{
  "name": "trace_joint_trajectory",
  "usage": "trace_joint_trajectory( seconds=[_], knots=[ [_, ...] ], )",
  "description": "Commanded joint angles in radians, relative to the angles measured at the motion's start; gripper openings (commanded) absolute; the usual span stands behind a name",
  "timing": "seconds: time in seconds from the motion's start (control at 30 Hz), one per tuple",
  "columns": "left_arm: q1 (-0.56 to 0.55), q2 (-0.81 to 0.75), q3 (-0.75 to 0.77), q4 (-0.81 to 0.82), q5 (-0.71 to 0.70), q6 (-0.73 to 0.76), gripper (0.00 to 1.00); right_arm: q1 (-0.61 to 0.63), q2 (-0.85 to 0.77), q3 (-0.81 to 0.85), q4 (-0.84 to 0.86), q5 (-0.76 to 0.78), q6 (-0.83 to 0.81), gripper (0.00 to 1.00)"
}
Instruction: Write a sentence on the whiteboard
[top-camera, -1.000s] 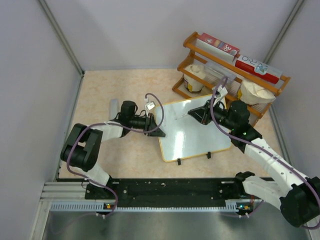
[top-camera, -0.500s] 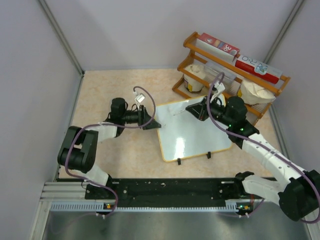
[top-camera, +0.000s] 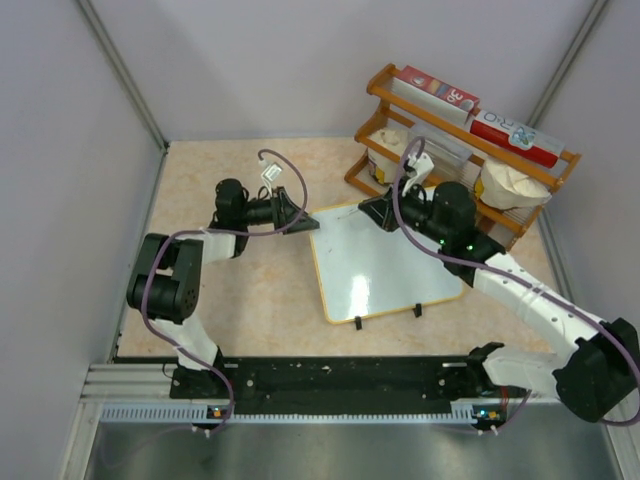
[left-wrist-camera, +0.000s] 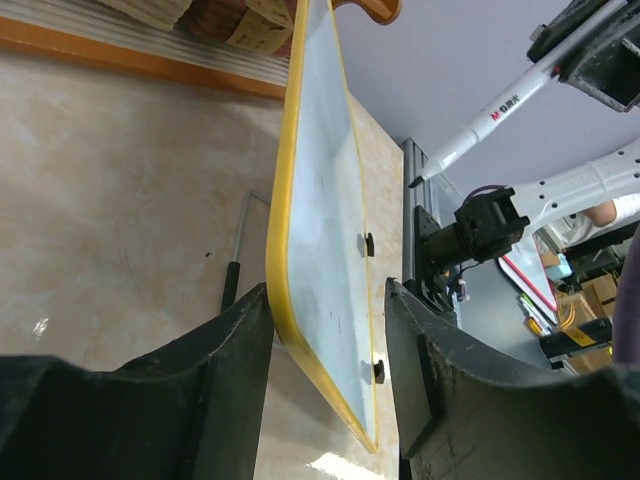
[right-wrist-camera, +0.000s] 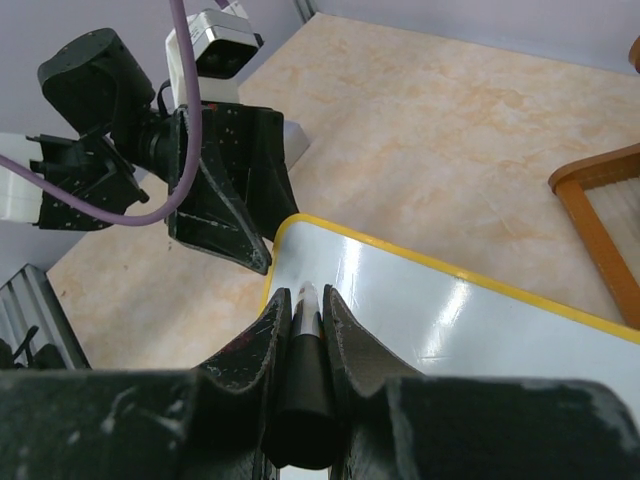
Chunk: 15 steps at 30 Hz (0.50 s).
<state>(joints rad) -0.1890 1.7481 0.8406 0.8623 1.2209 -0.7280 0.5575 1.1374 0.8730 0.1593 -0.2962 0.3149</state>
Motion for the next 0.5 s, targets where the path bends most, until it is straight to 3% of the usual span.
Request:
trace_joint_trajectory(
  seconds=[0.0, 0.07, 0.23, 0.37, 0.47],
  knots=[
    [-0.001, 0.002, 0.038, 0.006, 0.045, 0.027, 0.5, 0.044, 0.03, 0.086, -0.018, 0.1, -0.063, 0.0],
    [-0.001, -0.01, 0.051, -0.064, 0.039, 0.1, 0.44, 0.062, 0.047, 0.103, -0.029, 0.118, -0.083, 0.0],
    [-0.006, -0.056, 0.097, -0.439, -0.017, 0.335, 0.32, 0.078, 0.076, 0.103, -0.018, 0.14, -0.109, 0.0],
    [-0.01, -0.075, 0.104, -0.502, -0.037, 0.392, 0.05, 0.096, 0.076, 0.08, 0.005, 0.157, -0.137, 0.0],
    [-0.012, -0.076, 0.11, -0.522, -0.038, 0.403, 0.0, 0.116, 0.076, 0.075, 0.009, 0.181, -0.152, 0.0]
  ],
)
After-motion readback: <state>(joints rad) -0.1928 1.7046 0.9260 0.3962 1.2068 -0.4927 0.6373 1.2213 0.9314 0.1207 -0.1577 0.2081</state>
